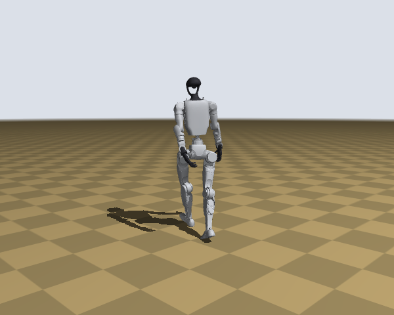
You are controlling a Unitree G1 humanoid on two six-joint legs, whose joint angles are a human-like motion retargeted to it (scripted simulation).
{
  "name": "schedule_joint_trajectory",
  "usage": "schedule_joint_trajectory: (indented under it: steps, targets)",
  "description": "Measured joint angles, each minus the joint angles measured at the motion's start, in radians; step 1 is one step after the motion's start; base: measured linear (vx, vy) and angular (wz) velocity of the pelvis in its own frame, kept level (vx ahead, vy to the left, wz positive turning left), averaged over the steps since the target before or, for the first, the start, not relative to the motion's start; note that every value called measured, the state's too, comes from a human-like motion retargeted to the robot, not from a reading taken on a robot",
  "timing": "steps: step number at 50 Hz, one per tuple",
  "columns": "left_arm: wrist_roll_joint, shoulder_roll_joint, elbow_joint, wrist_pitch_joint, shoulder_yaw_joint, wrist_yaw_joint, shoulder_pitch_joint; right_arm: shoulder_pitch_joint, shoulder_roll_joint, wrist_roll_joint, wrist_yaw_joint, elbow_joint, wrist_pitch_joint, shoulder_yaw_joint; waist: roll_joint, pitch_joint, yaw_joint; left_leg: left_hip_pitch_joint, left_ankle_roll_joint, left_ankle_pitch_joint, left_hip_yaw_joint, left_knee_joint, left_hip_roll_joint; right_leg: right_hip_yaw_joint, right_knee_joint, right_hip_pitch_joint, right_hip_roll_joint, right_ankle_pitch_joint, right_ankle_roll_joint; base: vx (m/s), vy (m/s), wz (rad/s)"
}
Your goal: Walk run
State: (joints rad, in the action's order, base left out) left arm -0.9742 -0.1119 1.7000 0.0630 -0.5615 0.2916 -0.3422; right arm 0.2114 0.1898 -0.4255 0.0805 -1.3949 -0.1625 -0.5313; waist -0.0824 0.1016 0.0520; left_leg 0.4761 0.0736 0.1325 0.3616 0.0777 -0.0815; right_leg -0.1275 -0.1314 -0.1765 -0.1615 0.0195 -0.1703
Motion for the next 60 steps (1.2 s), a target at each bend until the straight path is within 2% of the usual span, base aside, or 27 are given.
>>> schedule_joint_trajectory:
  steps: [2,3,5,7,8,10,12,16,20,22,23,25,27,28,30,32,35,37,38,40,42,45,48,52,55,58,60]
  targets:
    - [0.050,-0.016,0.000,-0.042,-0.013,-0.039,0.020,-0.038,0.000,-0.049,0.016,-0.142,0.049,-0.032,-0.029,0.019,0.072,-0.031,0.017,-0.094,-0.010,0.026,0.006,0.031,-0.072,-0.006,0.033,0.204,0.068,1.19,-0.14,-1.13]
    - [0.091,-0.022,0.000,-0.075,-0.014,-0.048,0.029,-0.058,-0.003,-0.094,0.024,-0.209,0.080,-0.039,-0.042,0.037,0.061,-0.041,0.062,-0.093,-0.045,0.052,-0.015,0.064,-0.124,0.007,0.048,0.312,0.121,1.30,-0.08,-0.12]
    - [0.197,-0.037,0.000,-0.131,-0.014,-0.040,0.053,-0.112,-0.019,-0.176,0.033,-0.305,0.143,0.008,-0.043,0.072,-0.003,-0.024,0.099,-0.060,-0.230,0.111,-0.055,0.092,-0.309,0.077,0.037,0.493,0.220,1.36,-0.07,0.58]
    - [0.278,-0.052,0.000,-0.143,-0.001,-0.047,0.129,-0.182,-0.041,-0.214,0.053,-0.305,0.193,0.063,-0.061,0.044,-0.061,-0.093,0.115,-0.007,-0.108,0.151,-0.068,0.143,-0.640,0.188,0.091,0.504,0.340,1.11,-0.08,0.77]
    - [0.302,-0.057,0.000,-0.148,0.006,-0.074,0.174,-0.216,-0.051,-0.227,0.066,-0.305,0.204,0.075,-0.039,0.042,-0.048,-0.134,0.122,0.011,-0.101,0.136,-0.055,0.181,-0.690,0.216,0.107,0.504,0.356,1.04,-0.05,0.20]
    - [0.338,-0.057,-0.051,-0.159,0.017,-0.136,0.253,-0.281,-0.081,-0.247,0.099,-0.305,0.212,0.088,0.041,0.061,-0.046,-0.204,0.123,0.046,-0.152,0.101,-0.007,0.278,-0.652,0.274,0.070,0.454,0.286,1.06,-0.07,0.25]
    - [0.374,-0.050,-0.136,-0.193,0.034,-0.163,0.323,-0.336,-0.113,-0.256,0.110,-0.305,0.199,0.088,0.066,0.054,-0.061,-0.260,0.125,0.053,-0.186,0.076,-0.013,0.289,-0.677,0.362,0.079,0.334,0.239,0.79,-0.12,0.77]
    - [0.460,-0.058,-0.311,-0.285,0.128,-0.090,0.437,-0.431,-0.165,-0.247,0.084,-0.305,0.133,0.041,0.114,0.053,-0.158,-0.360,0.118,0.071,-0.322,0.030,-0.036,0.319,-0.572,0.515,0.175,0.147,0.248,0.90,-0.15,1.59]
    - [0.500,-0.107,-0.435,-0.353,0.196,0.012,0.549,-0.492,-0.184,-0.192,0.155,-0.305,0.145,0.047,0.099,0.052,-0.259,-0.465,0.129,0.112,-0.417,0.002,-0.111,0.305,-0.256,0.611,0.312,0.087,0.267,0.83,-0.27,1.45]
    - [0.488,-0.132,-0.463,-0.369,0.215,0.018,0.591,-0.506,-0.186,-0.192,0.207,-0.305,0.175,0.053,0.092,0.049,-0.282,-0.520,0.129,0.145,-0.447,0.000,-0.123,0.332,-0.097,0.643,0.361,0.043,0.217,0.78,-0.38,0.99]
    - [0.476,-0.143,-0.470,-0.369,0.221,0.012,0.609,-0.507,-0.185,-0.199,0.232,-0.305,0.191,0.054,0.092,0.048,-0.288,-0.545,0.125,0.158,-0.458,0.000,-0.121,0.317,-0.019,0.661,0.359,0.026,0.201,0.88,-0.49,0.67]
    - [0.442,-0.154,-0.471,-0.357,0.230,-0.007,0.634,-0.504,-0.178,-0.215,0.260,-0.305,0.204,0.061,0.098,0.051,-0.284,-0.585,0.114,0.177,-0.459,0.006,-0.107,0.126,0.133,0.680,0.306,0.000,0.235,0.98,-0.60,0.39]
    - [0.408,-0.150,-0.460,-0.339,0.232,-0.027,0.633,-0.494,-0.167,-0.226,0.256,-0.305,0.206,0.072,0.091,0.059,-0.274,-0.618,0.104,0.168,-0.460,0.025,-0.107,0.188,0.117,0.693,0.339,-0.007,0.296,0.79,-0.54,0.29]
    - [0.393,-0.145,-0.452,-0.331,0.229,-0.036,0.624,-0.482,-0.159,-0.231,0.246,-0.305,0.209,0.075,0.084,0.065,-0.273,-0.630,0.099,0.149,-0.464,0.039,-0.113,0.168,0.066,0.697,0.339,-0.006,0.283,0.84,-0.62,0.55]
    - [0.370,-0.124,-0.420,-0.325,0.224,-0.053,0.590,-0.454,-0.143,-0.243,0.215,-0.305,0.214,0.064,0.071,0.085,-0.299,-0.646,0.079,0.068,-0.472,0.080,-0.111,0.241,-0.022,0.698,0.375,0.029,0.287,0.93,-0.71,1.05]
    - [0.347,-0.105,-0.360,-0.323,0.208,-0.056,0.533,-0.424,-0.127,-0.247,0.174,-0.305,0.207,0.045,0.065,0.106,-0.323,-0.638,0.063,-0.096,-0.470,0.163,-0.099,0.233,-0.053,0.660,0.374,0.091,0.279,0.94,-0.79,0.83]
    - [0.288,-0.067,-0.248,-0.253,0.187,-0.035,0.436,-0.357,-0.091,-0.202,0.146,-0.305,0.184,0.025,0.074,0.085,-0.322,-0.554,0.039,-0.398,-0.432,0.435,-0.061,0.041,-0.087,0.575,0.313,0.010,0.253,0.98,-0.80,0.46]
    - [0.245,-0.052,-0.159,-0.166,0.164,-0.018,0.383,-0.287,-0.054,-0.163,0.155,-0.305,0.189,0.023,0.049,0.075,-0.301,-0.446,0.091,-0.524,-0.295,0.654,-0.014,0.215,-0.070,0.503,0.363,-0.012,0.231,0.68,-0.58,-0.01]
    - [0.221,-0.052,-0.114,-0.134,0.150,-0.010,0.358,-0.248,-0.035,-0.149,0.161,-0.305,0.195,0.018,0.031,0.075,-0.292,-0.397,0.130,-0.550,-0.236,0.736,0.010,0.275,-0.055,0.472,0.380,-0.017,0.220,0.61,-0.53,0.02]
    - [0.166,-0.047,-0.038,-0.099,0.116,-0.012,0.300,-0.165,0.006,-0.127,0.166,-0.305,0.194,0.008,0.025,0.068,-0.299,-0.302,0.146,-0.442,-0.224,0.834,0.005,0.294,-0.032,0.426,0.348,-0.036,0.198,0.60,-0.49,0.20]
    - [0.132,-0.030,-0.004,-0.079,0.089,-0.025,0.219,-0.091,0.043,-0.114,0.155,-0.304,0.165,0.006,0.003,0.055,-0.261,-0.239,0.131,-0.362,-0.178,0.832,-0.015,0.244,-0.005,0.376,0.323,-0.051,0.196,0.81,-0.60,-0.54]
    - [0.091,0.004,0.000,-0.064,0.056,-0.027,0.095,0.000,0.082,-0.099,0.145,-0.260,0.116,0.010,-0.030,0.024,-0.171,-0.127,0.048,-0.248,-0.168,0.752,-0.097,0.250,0.046,0.301,0.293,-0.054,0.180,0.87,-0.56,-1.17]
    - [0.050,0.018,0.000,-0.039,0.042,-0.003,0.001,0.057,0.114,-0.060,0.150,-0.175,0.081,0.030,-0.026,-0.009,-0.085,-0.053,-0.009,-0.158,-0.155,0.544,-0.090,0.223,0.073,0.233,0.222,-0.083,0.168,0.70,-0.42,-0.79]
    - [0.010,0.023,0.000,0.013,0.026,0.007,-0.086,0.098,0.155,-0.039,0.122,-0.082,0.049,0.028,0.010,-0.039,-0.010,-0.025,-0.003,-0.119,-0.016,0.170,-0.034,0.226,0.090,0.133,0.125,-0.150,0.160,0.86,-0.40,-0.13]
    - [0.019,0.020,0.000,0.068,0.018,0.008,-0.116,0.096,0.158,-0.039,0.071,-0.039,0.034,0.001,0.040,-0.045,-0.013,-0.034,-0.035,-0.074,-0.029,-0.063,-0.104,0.267,0.098,0.057,0.056,-0.194,0.155,0.93,-0.35,0.64]
    - [0.024,0.021,0.000,0.107,-0.033,0.039,-0.118,0.067,0.133,0.004,0.019,-0.070,0.006,-0.002,0.021,-0.033,0.009,-0.081,0.023,-0.063,0.001,-0.090,-0.117,0.267,0.055,0.010,0.042,-0.150,0.198,1.05,-0.33,0.06]
    - [0.022,0.029,0.000,0.100,-0.092,0.069,-0.106,0.043,0.100,0.033,-0.001,-0.119,-0.017,-0.005,-0.013,-0.023,0.081,-0.112,0.109,-0.066,0.112,-0.037,-0.071,0.243,-0.011,-0.002,0.079,-0.028,0.263,1.15,-0.40,-1.42]
